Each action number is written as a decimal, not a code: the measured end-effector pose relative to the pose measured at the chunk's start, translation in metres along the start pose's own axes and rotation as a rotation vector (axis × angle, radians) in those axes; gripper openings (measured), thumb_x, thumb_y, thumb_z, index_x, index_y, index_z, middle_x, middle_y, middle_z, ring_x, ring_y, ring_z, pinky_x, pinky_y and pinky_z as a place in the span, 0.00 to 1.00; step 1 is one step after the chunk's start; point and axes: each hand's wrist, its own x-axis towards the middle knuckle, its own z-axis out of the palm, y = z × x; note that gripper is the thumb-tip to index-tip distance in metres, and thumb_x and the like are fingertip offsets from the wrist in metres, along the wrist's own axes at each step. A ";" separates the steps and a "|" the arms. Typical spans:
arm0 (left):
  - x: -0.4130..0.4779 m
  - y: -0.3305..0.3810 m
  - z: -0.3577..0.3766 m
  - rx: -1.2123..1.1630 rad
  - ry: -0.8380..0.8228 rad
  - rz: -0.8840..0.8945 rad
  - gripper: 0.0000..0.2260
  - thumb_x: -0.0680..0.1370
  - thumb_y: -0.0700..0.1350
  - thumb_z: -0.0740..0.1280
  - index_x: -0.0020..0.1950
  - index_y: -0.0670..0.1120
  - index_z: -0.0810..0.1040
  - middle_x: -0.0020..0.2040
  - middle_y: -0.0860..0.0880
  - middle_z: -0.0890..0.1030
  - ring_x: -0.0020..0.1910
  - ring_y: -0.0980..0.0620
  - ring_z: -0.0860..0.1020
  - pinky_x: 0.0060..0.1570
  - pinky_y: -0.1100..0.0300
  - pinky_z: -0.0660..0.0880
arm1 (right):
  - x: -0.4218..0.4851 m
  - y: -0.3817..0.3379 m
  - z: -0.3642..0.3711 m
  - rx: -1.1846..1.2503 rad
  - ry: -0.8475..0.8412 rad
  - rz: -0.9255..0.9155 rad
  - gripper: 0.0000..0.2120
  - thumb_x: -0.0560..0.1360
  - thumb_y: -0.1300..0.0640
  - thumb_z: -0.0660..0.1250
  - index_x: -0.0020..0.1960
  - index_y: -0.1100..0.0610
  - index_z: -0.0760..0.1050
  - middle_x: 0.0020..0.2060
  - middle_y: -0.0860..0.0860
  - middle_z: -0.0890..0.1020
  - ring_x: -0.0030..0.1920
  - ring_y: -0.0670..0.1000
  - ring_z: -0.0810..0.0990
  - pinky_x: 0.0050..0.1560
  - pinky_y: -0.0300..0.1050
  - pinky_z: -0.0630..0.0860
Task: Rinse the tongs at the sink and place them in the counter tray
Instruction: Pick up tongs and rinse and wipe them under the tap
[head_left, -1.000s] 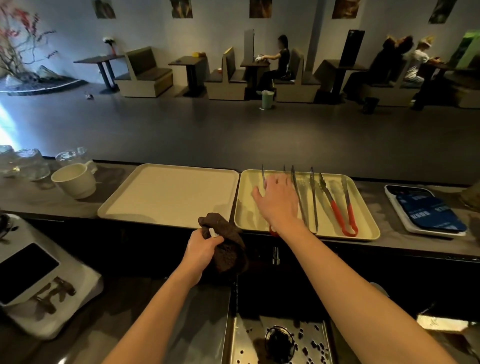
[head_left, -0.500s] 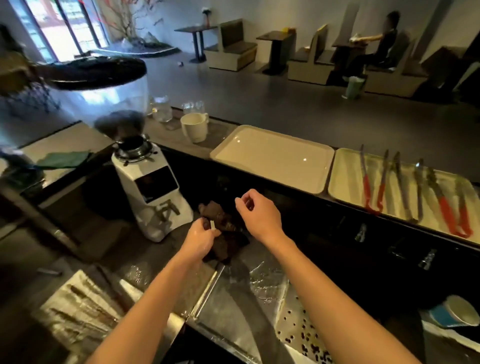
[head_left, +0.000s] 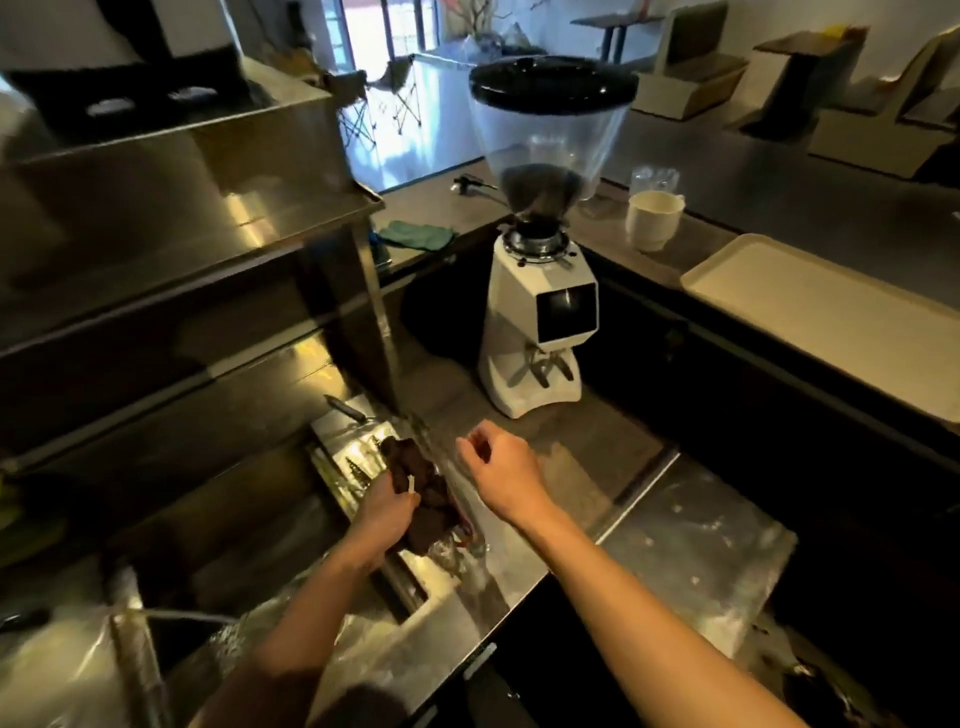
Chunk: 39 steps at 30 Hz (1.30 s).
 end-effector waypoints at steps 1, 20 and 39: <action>0.001 -0.008 -0.011 -0.019 0.016 -0.009 0.15 0.76 0.26 0.59 0.41 0.46 0.74 0.38 0.48 0.78 0.36 0.52 0.77 0.26 0.71 0.69 | 0.000 -0.006 0.014 -0.007 -0.016 -0.006 0.12 0.79 0.43 0.62 0.43 0.50 0.73 0.39 0.47 0.80 0.42 0.53 0.79 0.43 0.51 0.74; 0.064 -0.126 -0.082 0.343 0.066 -0.112 0.05 0.80 0.37 0.60 0.49 0.40 0.76 0.47 0.36 0.81 0.49 0.38 0.80 0.43 0.56 0.71 | 0.047 0.032 0.144 -0.441 -0.413 0.026 0.17 0.79 0.43 0.61 0.62 0.53 0.74 0.63 0.57 0.73 0.59 0.60 0.77 0.57 0.52 0.76; 0.074 -0.120 -0.084 -0.758 0.226 -0.535 0.07 0.77 0.36 0.59 0.50 0.36 0.75 0.43 0.37 0.77 0.38 0.41 0.77 0.39 0.53 0.72 | 0.102 0.070 0.193 -0.484 -0.531 -0.142 0.08 0.77 0.58 0.65 0.55 0.53 0.76 0.61 0.56 0.72 0.55 0.57 0.78 0.50 0.47 0.76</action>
